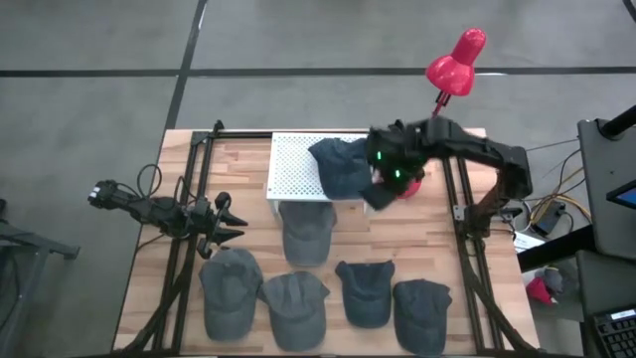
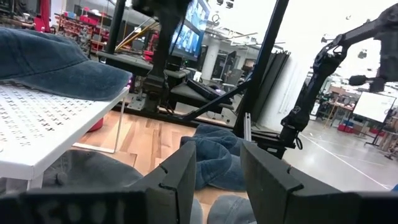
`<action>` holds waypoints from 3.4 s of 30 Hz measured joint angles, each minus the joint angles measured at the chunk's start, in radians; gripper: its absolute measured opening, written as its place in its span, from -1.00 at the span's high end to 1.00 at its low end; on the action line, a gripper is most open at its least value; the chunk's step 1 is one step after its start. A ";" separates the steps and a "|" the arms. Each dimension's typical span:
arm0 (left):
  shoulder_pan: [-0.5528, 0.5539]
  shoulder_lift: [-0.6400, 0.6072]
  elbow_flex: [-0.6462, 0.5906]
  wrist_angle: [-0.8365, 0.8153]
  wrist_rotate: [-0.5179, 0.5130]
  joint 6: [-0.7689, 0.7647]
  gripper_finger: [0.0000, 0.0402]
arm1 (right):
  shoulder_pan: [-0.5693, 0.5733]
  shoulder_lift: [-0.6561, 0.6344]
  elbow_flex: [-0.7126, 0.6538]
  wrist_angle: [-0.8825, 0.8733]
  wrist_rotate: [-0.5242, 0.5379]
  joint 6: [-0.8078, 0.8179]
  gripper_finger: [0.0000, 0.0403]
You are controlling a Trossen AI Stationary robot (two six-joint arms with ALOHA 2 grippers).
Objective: Pick & Place hat
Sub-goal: Stack the right black cap on top of the black cap on the shelf
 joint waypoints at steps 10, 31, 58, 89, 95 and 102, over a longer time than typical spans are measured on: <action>0.000 0.000 0.000 -0.001 0.000 0.006 0.36 | 0.365 -0.059 -0.197 -0.001 0.042 0.456 0.50; 0.000 0.000 0.000 -0.003 0.000 0.065 0.36 | 0.867 -0.062 -0.520 0.335 0.071 1.267 0.21; 0.000 0.000 0.000 0.000 0.000 0.054 0.36 | 0.921 -0.062 -0.866 0.696 0.070 1.473 -0.52; 0.000 0.003 0.000 0.000 0.000 0.054 0.36 | 0.919 0.001 -1.085 0.974 0.071 1.520 0.49; 0.000 0.003 0.000 0.000 0.000 0.053 0.36 | 0.921 0.000 -1.072 0.964 0.098 1.494 0.83; 0.000 0.003 0.000 0.000 0.000 0.053 0.36 | 0.921 -0.018 -1.029 0.914 0.121 1.453 0.95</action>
